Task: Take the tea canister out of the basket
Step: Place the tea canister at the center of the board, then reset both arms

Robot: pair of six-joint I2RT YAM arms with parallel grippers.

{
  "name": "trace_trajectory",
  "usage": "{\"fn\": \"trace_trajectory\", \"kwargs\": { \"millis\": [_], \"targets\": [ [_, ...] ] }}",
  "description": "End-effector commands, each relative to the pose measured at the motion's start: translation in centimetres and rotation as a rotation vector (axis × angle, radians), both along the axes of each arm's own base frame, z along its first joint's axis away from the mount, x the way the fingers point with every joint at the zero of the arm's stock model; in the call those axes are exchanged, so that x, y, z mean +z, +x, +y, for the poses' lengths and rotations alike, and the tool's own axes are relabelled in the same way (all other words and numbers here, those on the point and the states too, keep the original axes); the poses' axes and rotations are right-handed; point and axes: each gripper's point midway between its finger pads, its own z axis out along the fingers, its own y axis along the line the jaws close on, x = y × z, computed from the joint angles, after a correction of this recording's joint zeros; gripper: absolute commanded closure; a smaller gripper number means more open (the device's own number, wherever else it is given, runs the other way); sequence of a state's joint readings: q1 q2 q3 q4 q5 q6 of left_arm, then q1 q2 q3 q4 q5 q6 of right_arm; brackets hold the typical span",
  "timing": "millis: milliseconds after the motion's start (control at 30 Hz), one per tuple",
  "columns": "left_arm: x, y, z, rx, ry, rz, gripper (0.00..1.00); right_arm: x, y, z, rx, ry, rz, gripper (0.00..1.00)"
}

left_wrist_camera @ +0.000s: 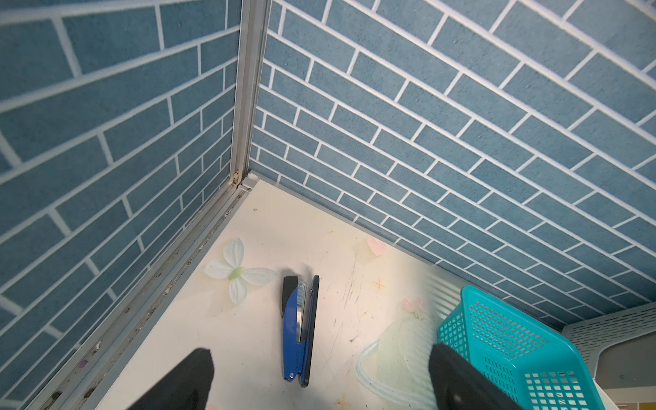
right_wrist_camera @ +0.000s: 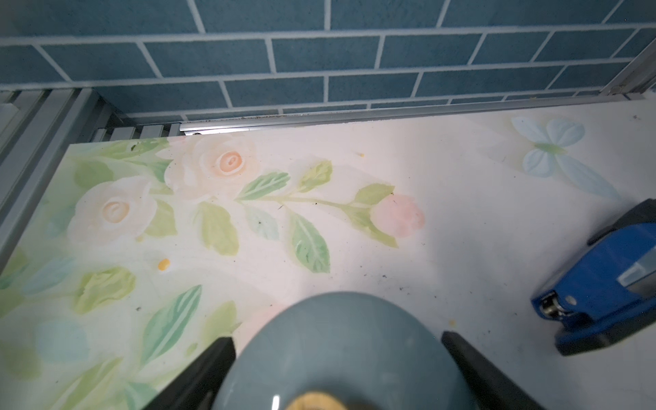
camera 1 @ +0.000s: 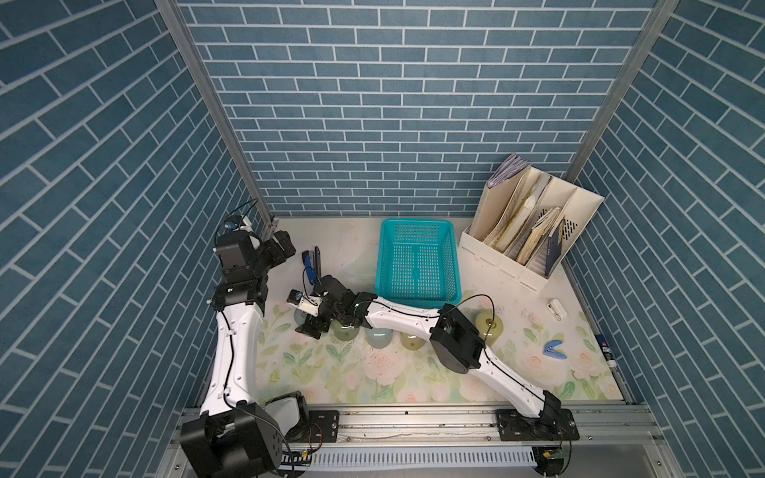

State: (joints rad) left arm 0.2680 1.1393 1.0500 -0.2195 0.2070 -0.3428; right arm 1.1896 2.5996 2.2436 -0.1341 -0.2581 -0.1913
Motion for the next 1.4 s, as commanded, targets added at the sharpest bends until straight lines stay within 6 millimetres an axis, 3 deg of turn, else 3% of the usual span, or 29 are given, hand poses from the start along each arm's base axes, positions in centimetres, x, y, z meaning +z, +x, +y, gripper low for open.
{"fn": "trace_trajectory", "kwargs": {
  "millis": [0,200,567,733,767,833,1067,1233,1367],
  "targets": [
    [-0.2,0.0,0.1,-0.008,0.011,-0.002,0.0,2.8,-0.2,0.0,0.003,0.038,-0.027,0.0],
    [-0.1,0.0,0.1,-0.007,0.01,-0.007,0.0,4.0,-0.1,-0.2,0.001,0.05,-0.041,0.0],
    [1.8,0.0,-0.8,-0.041,0.0,-0.07,0.0,12.4,1.3,-2.5,-0.051,0.158,-0.156,0.0],
    [2.2,-0.3,-0.9,-0.037,0.011,-0.093,0.0,14.5,3.5,-5.6,-0.133,0.207,-0.156,0.0],
    [2.1,-0.4,-0.9,-0.036,0.011,-0.096,0.0,16.1,4.0,-6.6,-0.156,0.244,-0.156,0.0],
    [1.3,-0.5,-1.1,-0.035,0.014,-0.084,0.0,17.5,5.0,-8.6,-0.2,0.297,-0.141,0.0],
    [-1.2,-1.3,-2.0,0.02,0.1,-0.12,0.0,20.7,9.1,-16.8,-0.398,0.355,-0.164,0.0],
    [-3.4,-2.3,-2.3,0.074,0.186,-0.178,0.0,21.4,12.4,-25.8,-0.642,0.358,-0.181,0.0],
    [-6.0,-2.3,-2.0,0.097,0.249,-0.164,0.0,21.1,14.7,-34.8,-0.898,0.332,-0.214,0.0]
  ]
}}
